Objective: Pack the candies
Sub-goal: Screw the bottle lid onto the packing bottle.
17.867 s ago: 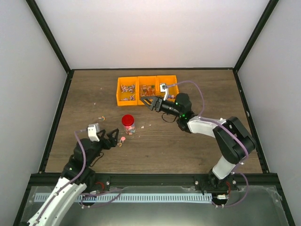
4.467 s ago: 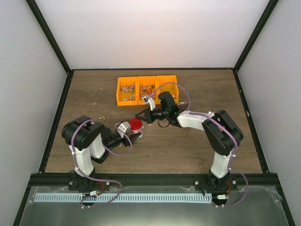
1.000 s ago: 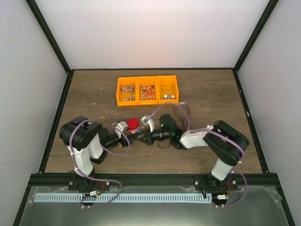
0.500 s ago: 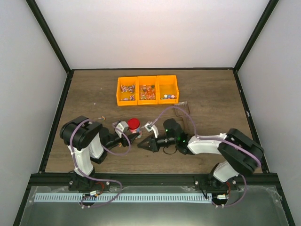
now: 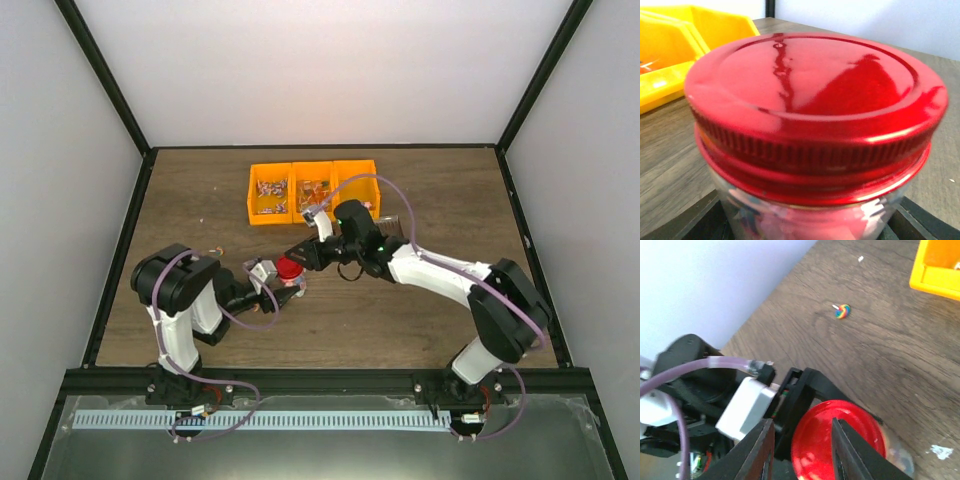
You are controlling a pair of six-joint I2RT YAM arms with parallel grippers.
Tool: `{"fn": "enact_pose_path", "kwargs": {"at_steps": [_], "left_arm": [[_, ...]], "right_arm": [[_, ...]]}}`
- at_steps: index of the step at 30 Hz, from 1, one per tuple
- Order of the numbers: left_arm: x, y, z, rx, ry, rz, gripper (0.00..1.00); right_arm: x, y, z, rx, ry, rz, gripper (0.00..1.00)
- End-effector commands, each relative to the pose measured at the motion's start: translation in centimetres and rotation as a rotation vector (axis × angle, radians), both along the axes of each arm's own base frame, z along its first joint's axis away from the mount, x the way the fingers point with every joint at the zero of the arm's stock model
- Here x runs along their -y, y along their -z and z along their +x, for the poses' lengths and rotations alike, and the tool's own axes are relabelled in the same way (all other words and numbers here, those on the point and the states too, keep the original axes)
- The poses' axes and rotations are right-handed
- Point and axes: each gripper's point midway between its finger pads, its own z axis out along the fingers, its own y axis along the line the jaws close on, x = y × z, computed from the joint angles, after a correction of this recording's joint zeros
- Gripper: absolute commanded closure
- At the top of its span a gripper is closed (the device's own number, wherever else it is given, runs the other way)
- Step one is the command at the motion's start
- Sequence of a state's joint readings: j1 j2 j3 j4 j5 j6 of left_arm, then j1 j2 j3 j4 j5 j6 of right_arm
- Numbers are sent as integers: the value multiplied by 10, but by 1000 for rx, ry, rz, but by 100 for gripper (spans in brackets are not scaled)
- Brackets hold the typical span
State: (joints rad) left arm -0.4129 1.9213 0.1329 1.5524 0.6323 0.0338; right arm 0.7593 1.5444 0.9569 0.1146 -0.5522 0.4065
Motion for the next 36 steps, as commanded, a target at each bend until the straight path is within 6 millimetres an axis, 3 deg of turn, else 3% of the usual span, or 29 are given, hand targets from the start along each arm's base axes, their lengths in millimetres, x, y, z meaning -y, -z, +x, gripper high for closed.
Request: {"fn": "enact_pose_path", "kwargs": {"at_steps": [1, 7, 15, 19, 26, 31, 36], "left_arm": [[11, -15, -31, 53, 153, -76, 50], [16, -15, -40, 39, 221, -90, 50], [19, -16, -43, 31, 249, -99, 50], [18, -15, -40, 30, 227, -96, 50], [15, -16, -35, 46, 189, -85, 50], [10, -15, -27, 53, 129, -74, 53], [9, -16, -24, 48, 107, -79, 53]], "right_arm": [[5, 38, 10, -35, 13, -170, 67], [1, 52, 20, -34, 23, -204, 68], [10, 49, 29, 1, 79, -207, 73], [8, 47, 17, -28, 15, -172, 76], [12, 69, -7, -111, -46, -154, 79], [15, 66, -25, -138, -89, -97, 93], [19, 66, -44, -167, -144, -47, 99]]}}
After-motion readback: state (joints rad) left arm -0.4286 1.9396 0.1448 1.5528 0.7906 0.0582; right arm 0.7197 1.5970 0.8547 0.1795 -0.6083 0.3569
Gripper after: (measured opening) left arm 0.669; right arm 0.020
